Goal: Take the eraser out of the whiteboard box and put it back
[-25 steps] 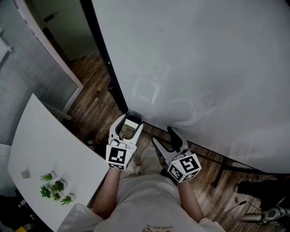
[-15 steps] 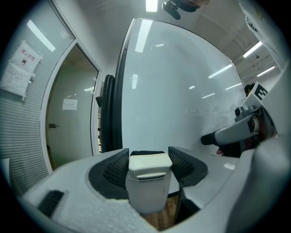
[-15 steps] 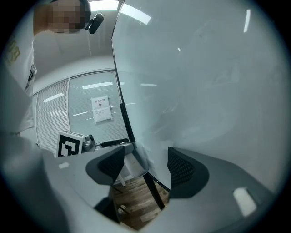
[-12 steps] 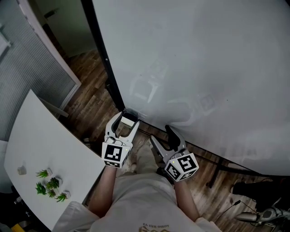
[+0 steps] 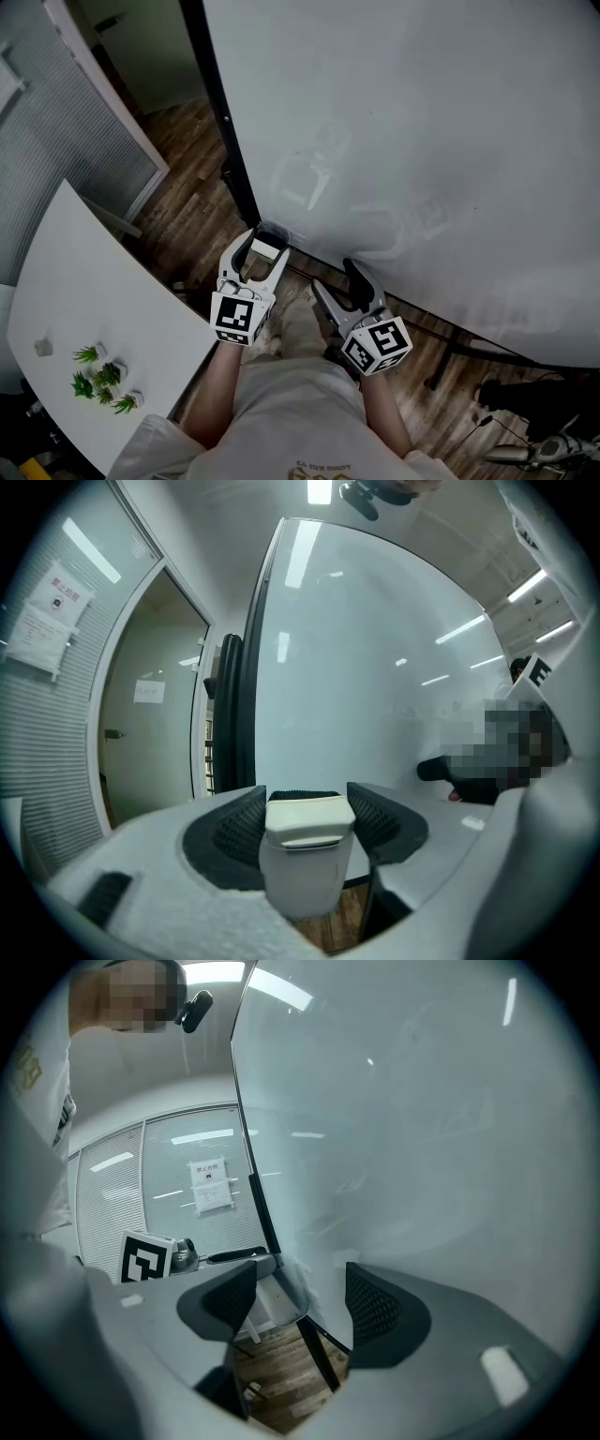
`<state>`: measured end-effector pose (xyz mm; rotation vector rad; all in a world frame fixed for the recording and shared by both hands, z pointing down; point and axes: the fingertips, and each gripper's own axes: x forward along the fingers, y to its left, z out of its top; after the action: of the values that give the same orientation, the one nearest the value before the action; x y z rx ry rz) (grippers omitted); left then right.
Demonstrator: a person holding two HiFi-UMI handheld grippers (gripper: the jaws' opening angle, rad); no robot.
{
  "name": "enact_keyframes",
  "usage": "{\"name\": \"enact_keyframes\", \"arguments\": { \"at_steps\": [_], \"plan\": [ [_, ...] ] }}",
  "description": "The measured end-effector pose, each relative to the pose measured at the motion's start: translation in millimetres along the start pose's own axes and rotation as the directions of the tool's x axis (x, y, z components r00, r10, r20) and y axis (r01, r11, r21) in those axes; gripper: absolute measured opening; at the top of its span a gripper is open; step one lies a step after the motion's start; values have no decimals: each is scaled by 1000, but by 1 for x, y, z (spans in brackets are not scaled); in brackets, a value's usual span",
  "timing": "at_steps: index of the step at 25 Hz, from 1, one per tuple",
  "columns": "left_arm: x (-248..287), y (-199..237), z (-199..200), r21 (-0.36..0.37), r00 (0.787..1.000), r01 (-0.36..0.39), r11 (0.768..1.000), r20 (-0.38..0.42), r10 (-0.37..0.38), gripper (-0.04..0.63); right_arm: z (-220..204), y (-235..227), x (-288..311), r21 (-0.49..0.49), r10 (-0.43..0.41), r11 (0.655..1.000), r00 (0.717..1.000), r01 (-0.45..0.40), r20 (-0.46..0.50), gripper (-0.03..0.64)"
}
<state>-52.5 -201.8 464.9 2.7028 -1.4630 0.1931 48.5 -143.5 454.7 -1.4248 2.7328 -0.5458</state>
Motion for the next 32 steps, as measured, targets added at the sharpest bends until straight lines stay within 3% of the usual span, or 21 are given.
{"name": "enact_keyframes", "arguments": {
  "at_steps": [32],
  "plan": [
    [-6, -1, 11, -1, 1000, -13, 1000, 28, 13, 267, -2, 2, -1, 1, 7, 1000, 1000, -7, 3, 296]
  ]
}}
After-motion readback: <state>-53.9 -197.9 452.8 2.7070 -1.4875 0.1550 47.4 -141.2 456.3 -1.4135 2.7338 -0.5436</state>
